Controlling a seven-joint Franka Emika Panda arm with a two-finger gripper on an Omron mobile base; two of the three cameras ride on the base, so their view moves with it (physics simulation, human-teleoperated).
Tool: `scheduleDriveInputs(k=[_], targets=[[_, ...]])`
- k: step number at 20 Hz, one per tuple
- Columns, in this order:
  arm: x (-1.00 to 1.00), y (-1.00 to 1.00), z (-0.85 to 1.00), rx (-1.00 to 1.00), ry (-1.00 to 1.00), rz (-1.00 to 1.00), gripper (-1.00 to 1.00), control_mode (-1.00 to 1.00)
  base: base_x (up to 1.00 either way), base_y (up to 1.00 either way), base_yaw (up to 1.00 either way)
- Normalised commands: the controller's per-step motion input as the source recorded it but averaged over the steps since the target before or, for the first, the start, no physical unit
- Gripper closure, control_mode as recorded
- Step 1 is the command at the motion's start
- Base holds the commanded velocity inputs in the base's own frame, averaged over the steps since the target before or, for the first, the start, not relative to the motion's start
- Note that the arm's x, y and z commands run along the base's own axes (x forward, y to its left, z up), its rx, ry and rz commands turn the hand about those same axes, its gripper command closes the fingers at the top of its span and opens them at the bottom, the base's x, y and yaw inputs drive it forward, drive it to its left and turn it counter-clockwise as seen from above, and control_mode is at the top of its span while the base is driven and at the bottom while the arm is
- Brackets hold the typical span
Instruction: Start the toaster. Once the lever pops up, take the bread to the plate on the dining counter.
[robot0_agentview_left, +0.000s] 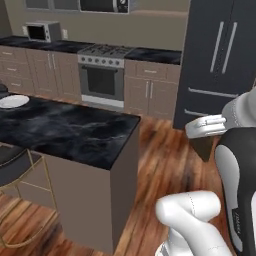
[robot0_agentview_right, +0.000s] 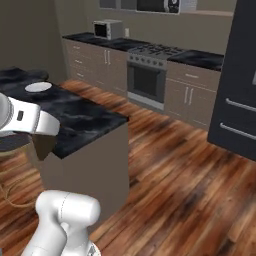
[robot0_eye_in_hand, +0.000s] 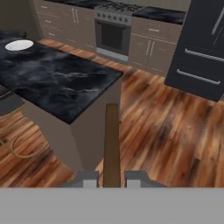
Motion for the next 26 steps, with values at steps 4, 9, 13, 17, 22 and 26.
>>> scheduleDriveInputs(k=[4, 9, 13, 17, 22, 26], targets=[[0.00, 0.00, 0.00, 0.00, 0.00, 0.00, 1.00, 1.00, 0.96, -0.95, 0.18], [0.00, 0.00, 0.00, 0.00, 0.00, 0.00, 1.00, 1.00, 0.83, -0.96, 0.22], [0.00, 0.00, 0.00, 0.00, 0.00, 0.00, 1.00, 1.00, 0.80, -0.99, 0.25], [0.00, 0.00, 0.00, 0.00, 0.00, 0.00, 1.00, 1.00, 0.73, -1.00, 0.33], [0.00, 0.00, 0.00, 0.00, 0.00, 0.00, 1.00, 1.00, 0.68, -0.97, 0.41], [0.00, 0.00, 0.00, 0.00, 0.00, 0.00, 1.00, 1.00, 0.66, -0.95, 0.46]])
